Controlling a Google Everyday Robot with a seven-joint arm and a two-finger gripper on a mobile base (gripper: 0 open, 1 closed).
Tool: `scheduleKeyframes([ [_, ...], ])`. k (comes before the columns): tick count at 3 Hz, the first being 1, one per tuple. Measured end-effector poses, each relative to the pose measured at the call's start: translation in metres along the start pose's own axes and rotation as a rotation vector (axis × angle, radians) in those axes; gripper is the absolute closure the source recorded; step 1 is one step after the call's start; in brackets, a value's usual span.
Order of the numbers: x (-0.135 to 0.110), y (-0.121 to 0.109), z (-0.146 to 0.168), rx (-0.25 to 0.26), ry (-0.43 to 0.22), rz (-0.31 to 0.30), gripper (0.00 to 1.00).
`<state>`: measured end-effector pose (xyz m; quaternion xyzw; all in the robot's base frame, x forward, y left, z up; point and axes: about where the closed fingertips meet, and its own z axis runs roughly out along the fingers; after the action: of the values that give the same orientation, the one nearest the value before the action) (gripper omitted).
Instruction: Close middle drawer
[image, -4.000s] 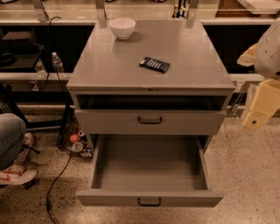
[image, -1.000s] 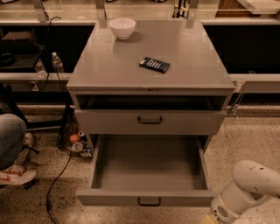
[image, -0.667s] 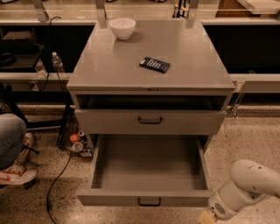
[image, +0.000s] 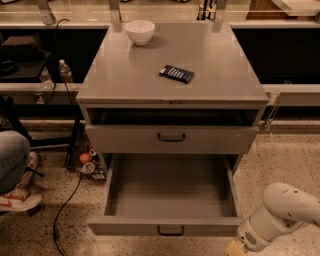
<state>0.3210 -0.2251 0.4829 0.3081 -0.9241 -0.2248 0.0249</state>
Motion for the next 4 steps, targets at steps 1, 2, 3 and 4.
scheduleKeyframes([
  [1, -0.008, -0.015, 0.016, -0.006, -0.03, 0.006, 1.0],
  [2, -0.025, -0.042, 0.039, -0.002, -0.084, 0.002, 1.0],
  [3, -0.035, -0.063, 0.058, -0.007, -0.129, 0.016, 1.0],
  [4, -0.057, -0.076, 0.065, -0.015, -0.205, -0.008, 1.0],
])
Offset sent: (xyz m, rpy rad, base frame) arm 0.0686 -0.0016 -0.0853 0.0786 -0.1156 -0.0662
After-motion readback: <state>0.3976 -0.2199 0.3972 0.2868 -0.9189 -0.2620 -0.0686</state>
